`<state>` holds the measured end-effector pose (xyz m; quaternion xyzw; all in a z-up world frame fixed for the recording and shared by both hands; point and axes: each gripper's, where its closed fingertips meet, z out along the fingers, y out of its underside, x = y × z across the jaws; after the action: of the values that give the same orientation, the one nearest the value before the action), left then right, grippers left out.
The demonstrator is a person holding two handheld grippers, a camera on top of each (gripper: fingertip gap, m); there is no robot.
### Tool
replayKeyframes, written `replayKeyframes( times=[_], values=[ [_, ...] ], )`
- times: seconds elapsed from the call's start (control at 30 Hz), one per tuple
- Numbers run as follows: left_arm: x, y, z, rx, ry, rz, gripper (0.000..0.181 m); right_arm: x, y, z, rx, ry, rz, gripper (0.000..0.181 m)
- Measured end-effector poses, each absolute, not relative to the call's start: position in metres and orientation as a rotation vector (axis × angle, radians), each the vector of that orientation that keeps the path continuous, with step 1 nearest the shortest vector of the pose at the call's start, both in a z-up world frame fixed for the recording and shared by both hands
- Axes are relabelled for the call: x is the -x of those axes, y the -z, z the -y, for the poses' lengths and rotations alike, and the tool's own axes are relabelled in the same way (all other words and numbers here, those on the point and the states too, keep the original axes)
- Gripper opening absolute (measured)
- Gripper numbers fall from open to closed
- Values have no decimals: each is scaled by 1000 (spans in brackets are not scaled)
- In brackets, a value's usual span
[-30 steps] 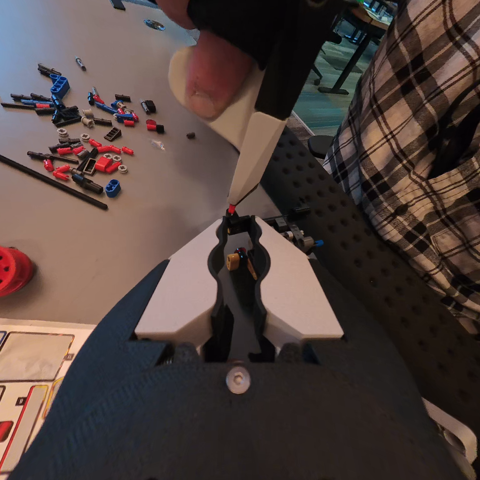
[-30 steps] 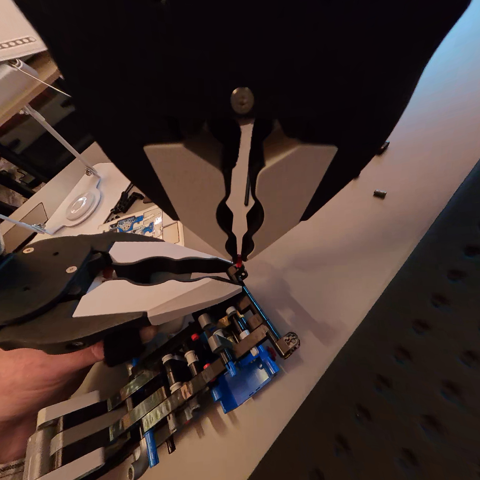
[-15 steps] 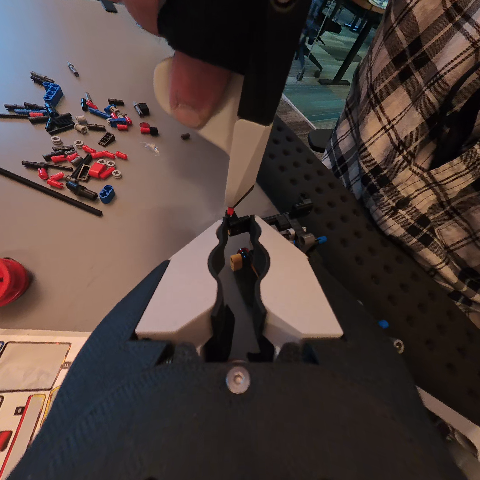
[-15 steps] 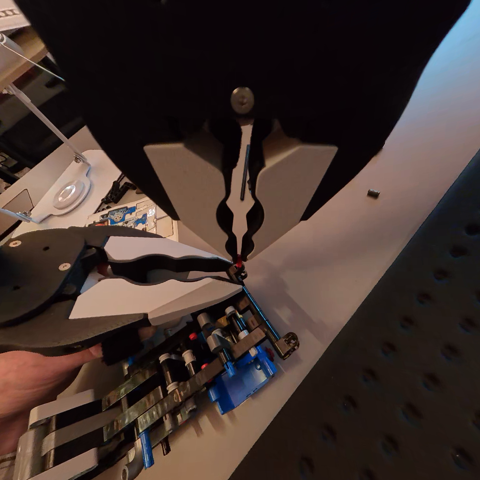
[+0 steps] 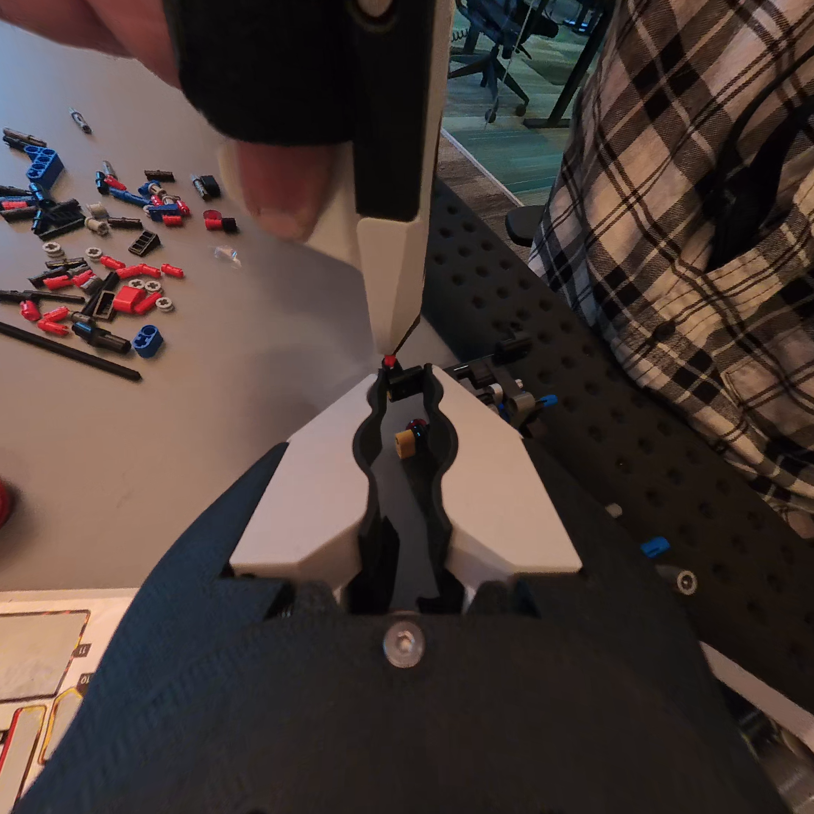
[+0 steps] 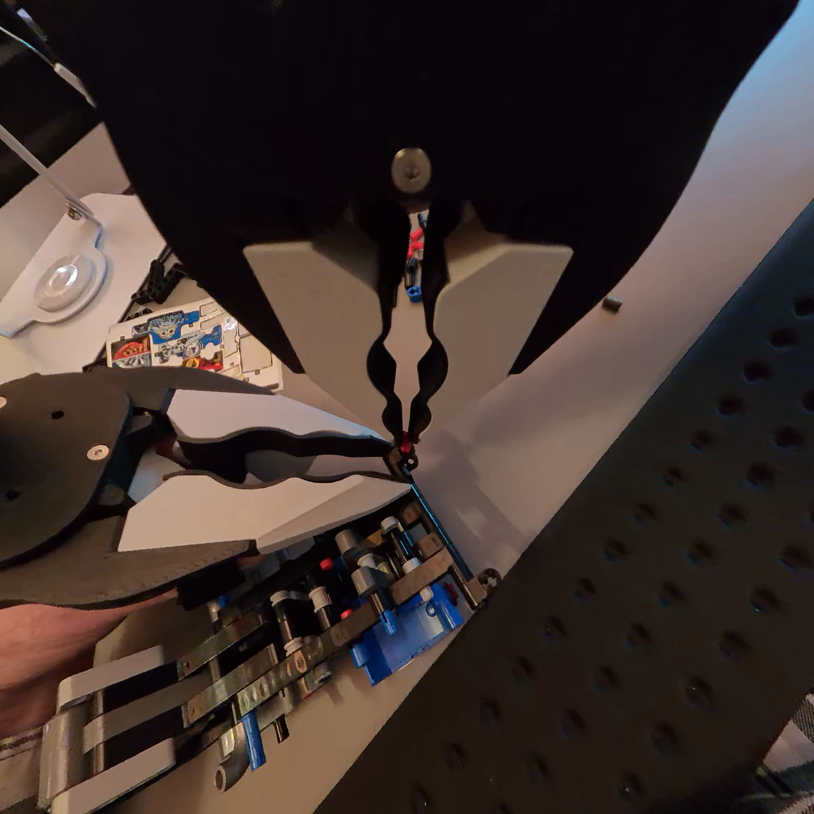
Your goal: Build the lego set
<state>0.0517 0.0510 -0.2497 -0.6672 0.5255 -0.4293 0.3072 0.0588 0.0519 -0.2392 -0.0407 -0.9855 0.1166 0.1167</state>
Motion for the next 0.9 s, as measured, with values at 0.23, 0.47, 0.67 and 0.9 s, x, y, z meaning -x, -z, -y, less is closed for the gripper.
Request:
replayKeyframes(
  times=[0.23,0.47,0.67,0.9],
  values=[
    [-56,251,-42,1751,1153,-1439,14,-64,241,-42,102,-393,2898,1],
    [-60,251,-34,1731,1157,-1475,14,-67,241,-35,97,-434,2902,1],
    [-61,253,-29,1726,1154,-1504,13,-68,243,-31,86,-442,2911,1],
    [-63,252,-27,1724,1161,-1512,13,-68,246,-37,137,-556,2896,1]
  ],
)
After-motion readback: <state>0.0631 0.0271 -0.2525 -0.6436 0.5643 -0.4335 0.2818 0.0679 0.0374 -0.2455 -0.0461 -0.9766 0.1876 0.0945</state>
